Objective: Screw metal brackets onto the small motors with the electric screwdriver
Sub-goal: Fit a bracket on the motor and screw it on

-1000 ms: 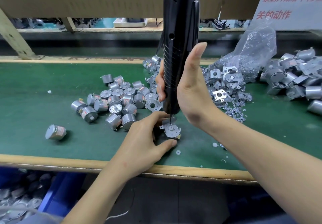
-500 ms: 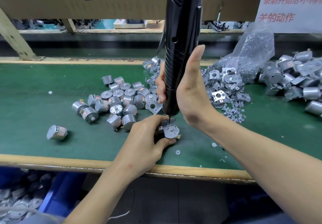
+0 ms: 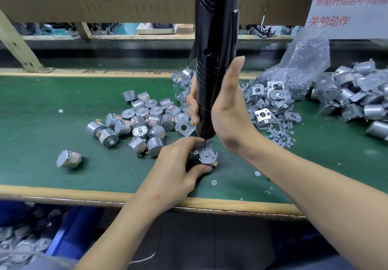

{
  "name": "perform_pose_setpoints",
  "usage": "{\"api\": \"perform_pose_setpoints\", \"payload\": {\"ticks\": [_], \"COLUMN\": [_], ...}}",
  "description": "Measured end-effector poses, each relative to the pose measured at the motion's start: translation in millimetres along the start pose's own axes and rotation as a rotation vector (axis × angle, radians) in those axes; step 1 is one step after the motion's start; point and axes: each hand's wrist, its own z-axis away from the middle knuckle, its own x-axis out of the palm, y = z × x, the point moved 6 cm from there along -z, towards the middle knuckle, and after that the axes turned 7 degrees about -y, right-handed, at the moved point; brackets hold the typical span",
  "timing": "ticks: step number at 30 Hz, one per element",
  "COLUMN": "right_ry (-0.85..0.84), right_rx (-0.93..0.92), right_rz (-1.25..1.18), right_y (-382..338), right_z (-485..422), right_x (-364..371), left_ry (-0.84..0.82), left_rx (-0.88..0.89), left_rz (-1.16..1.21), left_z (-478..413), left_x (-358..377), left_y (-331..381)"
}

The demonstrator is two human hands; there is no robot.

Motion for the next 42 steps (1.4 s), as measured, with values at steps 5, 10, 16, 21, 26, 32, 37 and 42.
{"api": "perform_pose_setpoints", "payload": {"ticks": [5,10,16,21,26,32,37,42], "right_ry": [0.012,0.065,0.036,0.029,-0.018,-0.046,-0.061,-0.051], "right_rx": [0.003,-0.001,0.129,0.131,0.175,0.198,0.167,0.169], "right_rz": [-0.006,0.024,-0.041,-0.105,-0.144,-0.191,-0.227,-0.228], "right_y": [1,2,2,-6,8,9,-3,-4], "right_z": [-1,0,-6,-20,-13,3,27,45], "right_x": [0,-2,-10,-30,-48,-68,-89,-91], "left_ry": [-0.001,0.011,0.001,0.017,0.024,0.026,0.033,0.048], "left_rx": [0.018,0.042,0.056,0.062,0.068,0.09,0.08,0.077], "left_rz": [-0.008,-0.007,-0.003,0.009,0.008,-0.01,-0.012,-0.015], "left_z": [-2,-3,-8,-9,-8,-8,-9,-8], "left_x": [1,2,1,2,3,3,4,3], "left_y": [1,1,5,2,1,1,-1,-1]}}
